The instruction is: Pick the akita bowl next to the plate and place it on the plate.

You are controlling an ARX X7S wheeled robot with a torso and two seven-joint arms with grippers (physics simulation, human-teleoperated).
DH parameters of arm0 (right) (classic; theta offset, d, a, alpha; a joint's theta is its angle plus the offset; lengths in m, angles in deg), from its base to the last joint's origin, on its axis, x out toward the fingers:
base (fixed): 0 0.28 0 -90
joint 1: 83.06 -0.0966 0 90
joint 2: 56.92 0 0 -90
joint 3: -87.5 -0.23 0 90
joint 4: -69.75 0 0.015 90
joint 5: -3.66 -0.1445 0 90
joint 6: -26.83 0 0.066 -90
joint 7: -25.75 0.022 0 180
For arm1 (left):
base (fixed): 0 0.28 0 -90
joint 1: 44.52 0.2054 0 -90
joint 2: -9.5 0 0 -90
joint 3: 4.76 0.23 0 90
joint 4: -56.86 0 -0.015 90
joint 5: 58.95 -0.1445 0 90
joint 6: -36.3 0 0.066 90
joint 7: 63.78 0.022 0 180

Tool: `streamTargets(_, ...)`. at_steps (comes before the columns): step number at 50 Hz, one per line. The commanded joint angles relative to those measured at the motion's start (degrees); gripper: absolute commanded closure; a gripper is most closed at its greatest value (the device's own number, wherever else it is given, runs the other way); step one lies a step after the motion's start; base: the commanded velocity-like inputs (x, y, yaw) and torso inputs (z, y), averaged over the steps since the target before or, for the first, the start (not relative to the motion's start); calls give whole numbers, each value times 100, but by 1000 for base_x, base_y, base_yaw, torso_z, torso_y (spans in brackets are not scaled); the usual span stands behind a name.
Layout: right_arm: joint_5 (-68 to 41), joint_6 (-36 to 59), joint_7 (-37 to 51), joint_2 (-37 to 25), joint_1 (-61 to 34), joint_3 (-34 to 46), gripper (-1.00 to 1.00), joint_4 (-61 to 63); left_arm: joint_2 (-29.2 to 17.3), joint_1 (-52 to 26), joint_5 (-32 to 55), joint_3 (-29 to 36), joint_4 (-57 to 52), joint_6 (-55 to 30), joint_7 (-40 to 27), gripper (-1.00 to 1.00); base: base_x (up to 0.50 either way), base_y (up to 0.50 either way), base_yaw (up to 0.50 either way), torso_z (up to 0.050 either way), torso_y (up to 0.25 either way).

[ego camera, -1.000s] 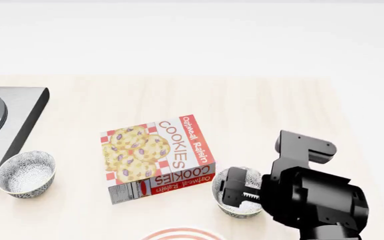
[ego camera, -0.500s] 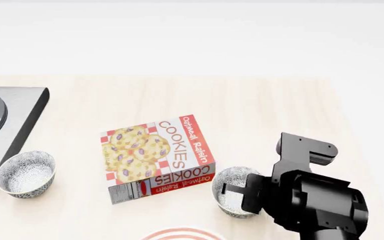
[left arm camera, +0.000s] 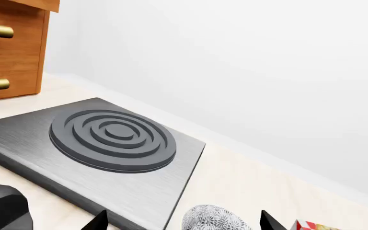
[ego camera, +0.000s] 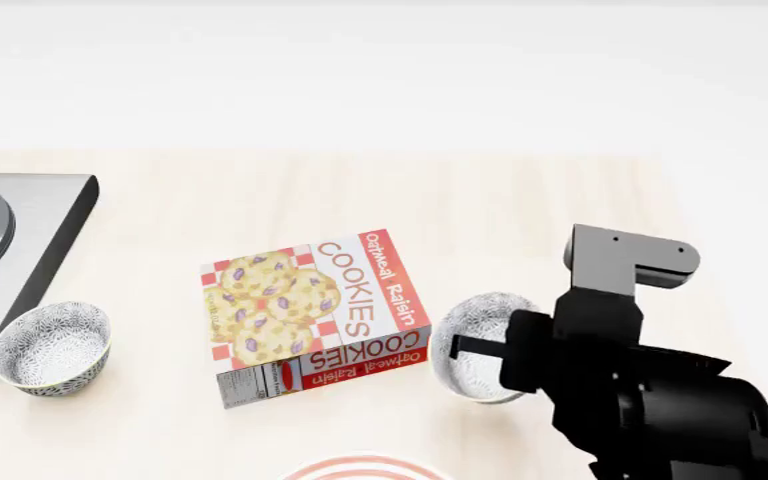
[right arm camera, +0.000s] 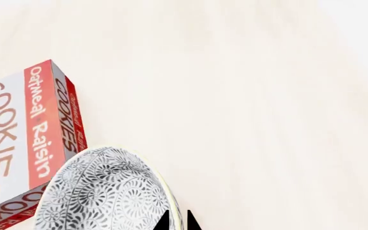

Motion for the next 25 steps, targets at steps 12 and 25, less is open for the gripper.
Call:
streamTargets(12, -588, 1518, 967, -222, 318, -488, 100, 2712, -28, 1, 32, 28, -46, -20, -59, -100, 0, 0, 0, 0, 0)
streamTargets(25, -1245, 2789, 1551, -66, 437, -1065, 100, 3968, -33, 14, 37, 39, -25, 24, -53, -100, 0, 0, 0, 0, 1)
